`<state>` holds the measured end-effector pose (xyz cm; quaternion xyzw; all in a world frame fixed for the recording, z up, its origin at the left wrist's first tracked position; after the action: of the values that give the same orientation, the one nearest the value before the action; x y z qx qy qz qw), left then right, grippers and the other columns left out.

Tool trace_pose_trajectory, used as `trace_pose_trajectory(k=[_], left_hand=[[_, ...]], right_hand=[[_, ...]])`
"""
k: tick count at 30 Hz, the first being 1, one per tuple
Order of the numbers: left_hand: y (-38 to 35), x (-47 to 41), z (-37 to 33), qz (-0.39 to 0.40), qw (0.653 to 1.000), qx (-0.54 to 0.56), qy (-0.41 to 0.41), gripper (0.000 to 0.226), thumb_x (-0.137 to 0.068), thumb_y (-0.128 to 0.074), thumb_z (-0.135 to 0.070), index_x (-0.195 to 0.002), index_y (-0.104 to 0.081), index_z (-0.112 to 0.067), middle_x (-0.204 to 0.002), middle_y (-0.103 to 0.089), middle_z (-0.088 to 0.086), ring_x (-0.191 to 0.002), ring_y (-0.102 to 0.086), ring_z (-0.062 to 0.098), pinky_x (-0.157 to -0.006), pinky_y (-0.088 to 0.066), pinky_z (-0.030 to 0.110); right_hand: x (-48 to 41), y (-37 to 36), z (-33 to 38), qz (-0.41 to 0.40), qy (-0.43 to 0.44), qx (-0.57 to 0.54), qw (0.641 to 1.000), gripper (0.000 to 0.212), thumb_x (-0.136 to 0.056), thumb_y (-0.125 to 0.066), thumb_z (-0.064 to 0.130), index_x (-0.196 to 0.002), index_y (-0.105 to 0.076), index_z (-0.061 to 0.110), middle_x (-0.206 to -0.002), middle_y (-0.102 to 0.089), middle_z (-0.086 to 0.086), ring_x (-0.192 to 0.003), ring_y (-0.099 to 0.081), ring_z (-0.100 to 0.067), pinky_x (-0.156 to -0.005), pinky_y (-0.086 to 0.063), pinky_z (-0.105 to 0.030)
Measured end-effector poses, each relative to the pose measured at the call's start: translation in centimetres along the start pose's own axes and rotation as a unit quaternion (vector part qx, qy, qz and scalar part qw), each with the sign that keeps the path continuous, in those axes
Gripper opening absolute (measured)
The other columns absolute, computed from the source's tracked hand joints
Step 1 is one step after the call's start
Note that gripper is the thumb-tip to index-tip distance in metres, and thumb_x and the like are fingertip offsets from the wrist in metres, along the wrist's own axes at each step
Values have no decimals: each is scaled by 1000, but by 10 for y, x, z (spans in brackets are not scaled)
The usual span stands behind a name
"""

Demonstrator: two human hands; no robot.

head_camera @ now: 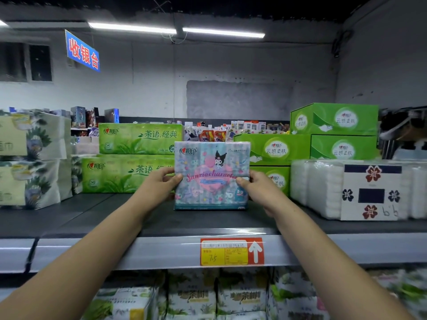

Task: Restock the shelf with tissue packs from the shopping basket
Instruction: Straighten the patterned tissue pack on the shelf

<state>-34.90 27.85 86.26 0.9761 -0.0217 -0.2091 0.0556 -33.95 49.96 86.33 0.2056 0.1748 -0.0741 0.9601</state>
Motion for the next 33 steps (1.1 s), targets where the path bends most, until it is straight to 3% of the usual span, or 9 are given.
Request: trace_pose_trajectory(k=[3, 5, 9, 12, 16, 23, 33], left_hand=[[2, 2, 1, 0, 1000, -15, -2, 18, -97, -49, -10, -114, -55, -9, -100, -65, 8, -79, -64, 8, -59, -56, 16], [5, 3, 0, -19, 998, -55, -22, 23, -95, -53, -11, -118, -56, -11, -110, -62, 9, -86, -60, 8, -62, -54, 16], [8, 6, -2, -28, 994, -95, -49, 41, -89, -63, -13, -129, -52, -12, -116, -58, 3, -101, -57, 16, -86, -46, 29], [7, 7, -2, -25, 993, -100, -51, 48, -87, -66, -16, -132, -49, -12, -117, -56, 2, -97, -57, 12, -80, -46, 25], [8, 6, -2, -34, 995, -84, -52, 53, -87, -65, -18, -136, -46, -11, -124, -56, 5, -88, -55, 1, -68, -44, 16], [10, 6, -1, -40, 994, -87, -55, 57, -88, -65, -22, -139, -44, -9, -132, -55, 9, -99, -57, 13, -66, -45, 16], [13, 8, -2, -60, 993, -84, -55, 62, -87, -66, -29, -140, -42, -11, -132, -55, 7, -108, -57, 18, -82, -47, 29]], right_hand=[[5, -2, 1, 9, 20, 77, 997, 35, -100, -44, 25, -133, -43, 17, -126, -58, -3, -111, -55, -19, -95, -44, -34], [9, -2, 3, 8, 31, 93, 995, 53, -100, -43, 26, -148, -22, 17, -134, -53, -1, -119, -51, -21, -97, -41, -33], [21, 3, 12, 1, 48, 74, 996, 73, -100, -42, 30, -152, 7, 19, -131, -46, 10, -120, -46, -13, -94, -35, -25], [24, 5, 15, -8, 62, 72, 995, 75, -99, -41, 40, -152, 8, 18, -148, -40, 1, -132, -41, -19, -100, -35, -30], [22, 5, 13, -11, 65, 75, 995, 76, -98, -40, 45, -152, 7, 19, -150, -38, 2, -134, -39, -20, -103, -35, -33], [22, 4, 11, -10, 69, 63, 996, 77, -96, -43, 47, -153, 2, 21, -146, -43, 5, -133, -41, -17, -101, -35, -32], [25, 4, 15, -20, 67, 63, 996, 72, -97, -42, 45, -153, -4, 21, -144, -45, 5, -126, -44, -13, -89, -32, -24]])
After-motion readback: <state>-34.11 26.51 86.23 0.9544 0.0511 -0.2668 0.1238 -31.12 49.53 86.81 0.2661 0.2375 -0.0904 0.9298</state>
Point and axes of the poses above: each hand's wrist, its own x-axis away from the middle knuckle, its own y-axis out of the back of the hand, z = x × y, the point moved 4 cm from there along -x, towards the middle knuckle
